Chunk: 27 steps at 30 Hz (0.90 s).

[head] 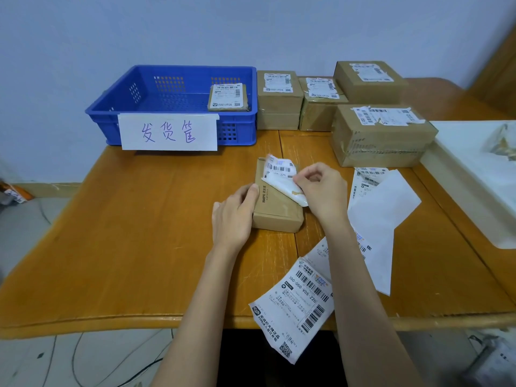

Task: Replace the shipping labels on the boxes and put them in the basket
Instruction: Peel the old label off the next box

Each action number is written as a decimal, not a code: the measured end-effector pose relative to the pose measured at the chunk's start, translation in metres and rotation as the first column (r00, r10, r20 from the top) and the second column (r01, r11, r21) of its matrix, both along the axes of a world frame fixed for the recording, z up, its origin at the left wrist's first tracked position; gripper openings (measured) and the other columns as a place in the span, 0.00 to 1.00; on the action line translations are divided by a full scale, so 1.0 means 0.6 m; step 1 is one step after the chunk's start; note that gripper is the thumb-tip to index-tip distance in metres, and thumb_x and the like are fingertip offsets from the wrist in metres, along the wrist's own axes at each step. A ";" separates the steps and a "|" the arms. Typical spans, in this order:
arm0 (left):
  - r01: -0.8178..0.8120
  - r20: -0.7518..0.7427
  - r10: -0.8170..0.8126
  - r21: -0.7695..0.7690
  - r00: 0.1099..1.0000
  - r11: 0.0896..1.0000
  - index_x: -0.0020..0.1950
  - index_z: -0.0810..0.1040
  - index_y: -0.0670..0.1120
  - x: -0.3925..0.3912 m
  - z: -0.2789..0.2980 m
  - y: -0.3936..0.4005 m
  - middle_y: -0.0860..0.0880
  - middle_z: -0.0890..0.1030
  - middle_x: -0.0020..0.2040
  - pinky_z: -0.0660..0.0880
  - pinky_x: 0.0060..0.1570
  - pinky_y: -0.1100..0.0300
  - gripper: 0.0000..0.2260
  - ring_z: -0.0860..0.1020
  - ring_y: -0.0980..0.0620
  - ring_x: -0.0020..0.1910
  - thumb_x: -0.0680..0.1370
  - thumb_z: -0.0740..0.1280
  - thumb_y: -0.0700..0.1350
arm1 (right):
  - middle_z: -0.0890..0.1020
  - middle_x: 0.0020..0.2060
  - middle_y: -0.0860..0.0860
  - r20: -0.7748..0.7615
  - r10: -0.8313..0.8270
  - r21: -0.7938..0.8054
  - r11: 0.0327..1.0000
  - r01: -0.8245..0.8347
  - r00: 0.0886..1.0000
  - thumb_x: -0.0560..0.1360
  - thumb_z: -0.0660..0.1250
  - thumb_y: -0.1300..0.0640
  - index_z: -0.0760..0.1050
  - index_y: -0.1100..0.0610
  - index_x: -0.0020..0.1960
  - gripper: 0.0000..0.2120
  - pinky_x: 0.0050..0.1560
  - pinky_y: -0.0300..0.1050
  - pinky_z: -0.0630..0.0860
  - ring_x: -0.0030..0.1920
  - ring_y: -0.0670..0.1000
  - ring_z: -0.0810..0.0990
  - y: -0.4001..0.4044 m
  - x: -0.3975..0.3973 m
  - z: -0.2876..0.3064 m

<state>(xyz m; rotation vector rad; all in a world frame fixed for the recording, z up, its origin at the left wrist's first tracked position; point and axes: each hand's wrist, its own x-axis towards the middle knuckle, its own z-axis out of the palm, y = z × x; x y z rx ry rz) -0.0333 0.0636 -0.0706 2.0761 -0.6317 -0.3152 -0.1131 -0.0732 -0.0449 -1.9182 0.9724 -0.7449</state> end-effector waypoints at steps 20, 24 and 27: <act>-0.008 0.018 0.008 -0.004 1.000 1.000 0.69 0.76 0.52 0.005 -0.006 -0.002 0.54 0.81 0.57 0.58 0.54 0.61 0.21 0.71 0.56 0.52 0.85 0.49 0.56 | 0.80 0.49 0.50 0.008 0.081 0.183 0.980 -0.081 0.997 0.79 0.64 0.58 0.76 0.56 0.50 0.03 0.35 0.38 0.71 0.39 0.45 0.76 0.004 0.011 0.032; -0.001 0.010 0.001 0.000 1.000 1.000 0.70 0.75 0.53 0.002 -0.003 -0.001 0.56 0.78 0.54 0.57 0.54 0.60 0.21 0.72 0.54 0.53 0.85 0.49 0.56 | 0.81 0.42 0.51 0.043 0.084 0.269 0.959 -0.093 0.995 0.80 0.63 0.58 0.75 0.54 0.44 0.07 0.33 0.38 0.70 0.35 0.46 0.75 0.010 0.002 0.033; 0.000 0.008 0.000 0.009 1.000 1.000 0.70 0.75 0.53 0.003 -0.003 0.000 0.55 0.79 0.56 0.57 0.54 0.60 0.21 0.70 0.55 0.52 0.85 0.49 0.56 | 0.81 0.41 0.49 0.076 0.069 0.308 0.947 -0.089 0.995 0.80 0.63 0.59 0.77 0.55 0.47 0.05 0.32 0.36 0.71 0.34 0.44 0.76 0.011 -0.001 0.036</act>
